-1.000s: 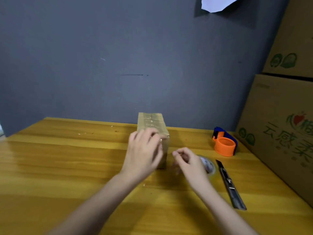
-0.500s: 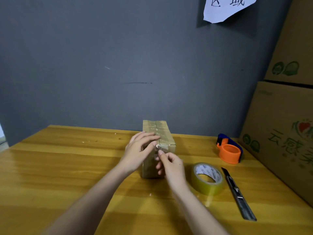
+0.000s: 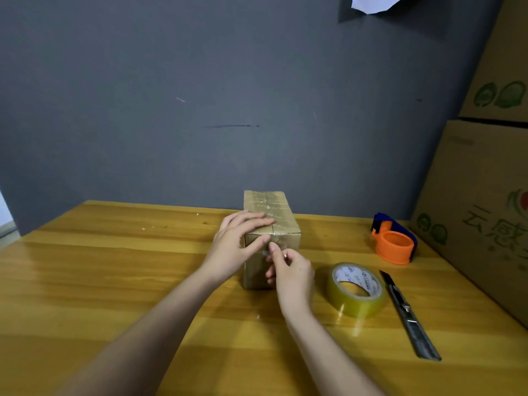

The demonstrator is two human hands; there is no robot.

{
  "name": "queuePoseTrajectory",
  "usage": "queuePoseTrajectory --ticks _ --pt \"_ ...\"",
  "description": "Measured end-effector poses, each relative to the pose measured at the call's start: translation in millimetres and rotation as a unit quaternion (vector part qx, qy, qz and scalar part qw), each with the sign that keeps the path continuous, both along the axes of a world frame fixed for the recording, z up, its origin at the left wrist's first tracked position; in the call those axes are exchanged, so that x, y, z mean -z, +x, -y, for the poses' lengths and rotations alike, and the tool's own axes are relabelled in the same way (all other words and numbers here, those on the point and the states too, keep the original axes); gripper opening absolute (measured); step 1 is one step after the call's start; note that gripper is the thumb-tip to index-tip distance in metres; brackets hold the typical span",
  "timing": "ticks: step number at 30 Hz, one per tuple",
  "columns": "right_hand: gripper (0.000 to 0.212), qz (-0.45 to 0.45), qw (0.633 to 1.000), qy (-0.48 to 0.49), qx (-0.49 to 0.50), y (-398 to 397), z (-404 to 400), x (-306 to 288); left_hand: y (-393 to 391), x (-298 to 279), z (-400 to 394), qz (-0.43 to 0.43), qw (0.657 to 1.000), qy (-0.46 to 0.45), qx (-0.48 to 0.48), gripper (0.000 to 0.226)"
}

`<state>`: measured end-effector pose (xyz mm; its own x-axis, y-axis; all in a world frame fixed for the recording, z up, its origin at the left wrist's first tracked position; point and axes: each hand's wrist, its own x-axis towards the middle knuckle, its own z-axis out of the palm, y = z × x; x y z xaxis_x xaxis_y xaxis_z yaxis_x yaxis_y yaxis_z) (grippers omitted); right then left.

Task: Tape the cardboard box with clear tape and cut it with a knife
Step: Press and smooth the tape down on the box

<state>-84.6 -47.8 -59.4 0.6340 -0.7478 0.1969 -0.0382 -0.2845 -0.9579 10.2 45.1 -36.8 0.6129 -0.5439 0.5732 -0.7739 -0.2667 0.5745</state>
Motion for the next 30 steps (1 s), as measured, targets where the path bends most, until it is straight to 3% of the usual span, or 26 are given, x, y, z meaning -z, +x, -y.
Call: queuePoseTrajectory --ticks 11,17,19,21,24,27,30 --pt "0.047 -0.051 0.997 -0.051 0.021 -2.9 -1.3 3.5 -1.7 -3.2 -4.9 0.015 0.999 0.046 -0.002 0.041" --pt "0.041 -0.198 0.972 -0.119 -0.04 -19.3 14.9 8.7 -6.8 -8.2 -7.5 0.038 0.994 0.096 -0.018 0.056" --pt "0.04 -0.169 0.971 -0.168 -0.01 -26.5 17.8 6.3 -7.8 -8.7 -8.2 0.07 0.989 0.13 -0.029 0.065" --pt "0.031 -0.064 0.972 -0.223 0.045 -32.7 20.1 -4.3 -8.7 -7.9 -7.8 0.105 0.98 0.167 -0.04 0.074" --pt "0.021 0.077 0.958 -0.265 0.08 -28.8 30.5 -23.4 -14.7 -7.5 -3.9 0.084 0.987 0.132 -0.047 0.064" --pt "0.038 0.041 0.956 -0.292 -0.006 -11.6 43.7 -29.2 -22.0 -8.2 6.3 0.05 0.995 0.047 -0.074 0.042" --pt "0.036 0.032 0.958 -0.27 -0.09 0.2 48.4 -20.3 -24.0 -3.6 16.2 0.046 0.993 0.005 -0.105 0.028"
